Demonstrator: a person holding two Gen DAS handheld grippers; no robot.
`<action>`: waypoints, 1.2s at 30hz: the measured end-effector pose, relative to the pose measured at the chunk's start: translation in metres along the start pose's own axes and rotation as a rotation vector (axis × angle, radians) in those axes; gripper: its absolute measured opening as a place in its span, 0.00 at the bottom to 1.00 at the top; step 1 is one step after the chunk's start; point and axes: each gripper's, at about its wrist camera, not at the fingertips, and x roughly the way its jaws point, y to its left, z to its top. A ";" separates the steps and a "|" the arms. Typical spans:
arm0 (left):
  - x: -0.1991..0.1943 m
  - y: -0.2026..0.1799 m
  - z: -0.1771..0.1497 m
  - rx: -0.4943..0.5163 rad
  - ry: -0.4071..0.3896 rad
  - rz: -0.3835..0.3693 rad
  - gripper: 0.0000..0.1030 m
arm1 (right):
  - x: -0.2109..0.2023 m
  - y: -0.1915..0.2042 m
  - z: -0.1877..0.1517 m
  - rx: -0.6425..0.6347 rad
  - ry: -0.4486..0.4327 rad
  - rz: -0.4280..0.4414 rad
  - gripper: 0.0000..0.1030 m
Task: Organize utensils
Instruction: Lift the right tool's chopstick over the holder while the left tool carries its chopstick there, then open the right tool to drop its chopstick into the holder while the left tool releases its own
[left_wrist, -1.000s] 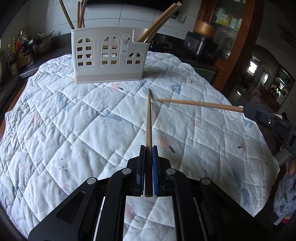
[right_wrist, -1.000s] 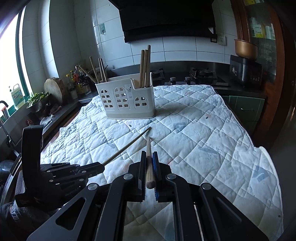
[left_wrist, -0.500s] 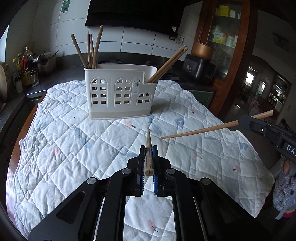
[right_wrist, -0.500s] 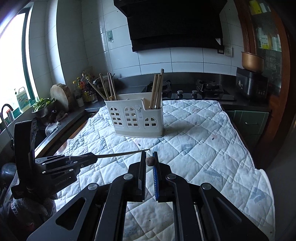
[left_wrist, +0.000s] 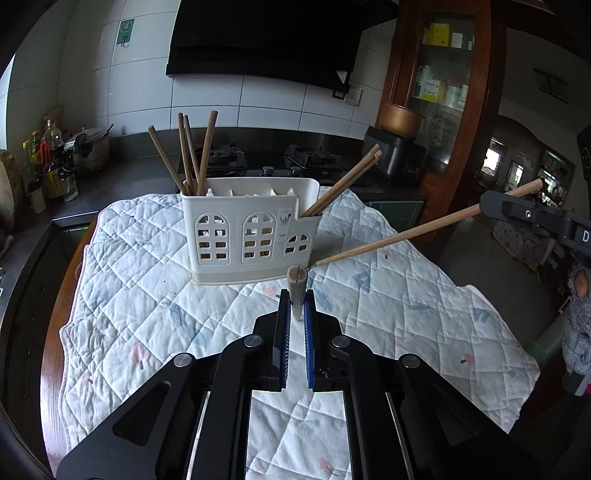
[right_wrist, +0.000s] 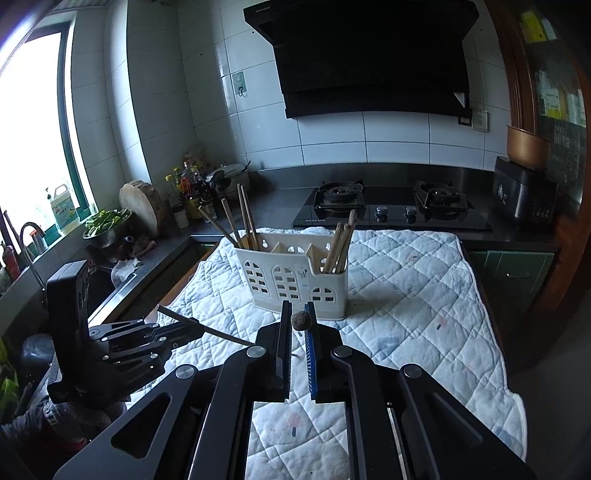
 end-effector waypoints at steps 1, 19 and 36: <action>-0.001 0.002 0.004 -0.004 -0.004 0.002 0.05 | -0.001 0.000 0.007 -0.006 -0.002 -0.001 0.07; -0.033 0.018 0.121 0.014 -0.174 0.046 0.05 | 0.031 0.001 0.093 -0.136 0.040 -0.108 0.07; 0.016 0.053 0.187 -0.029 -0.168 0.162 0.05 | 0.098 0.007 0.094 -0.198 0.184 -0.128 0.07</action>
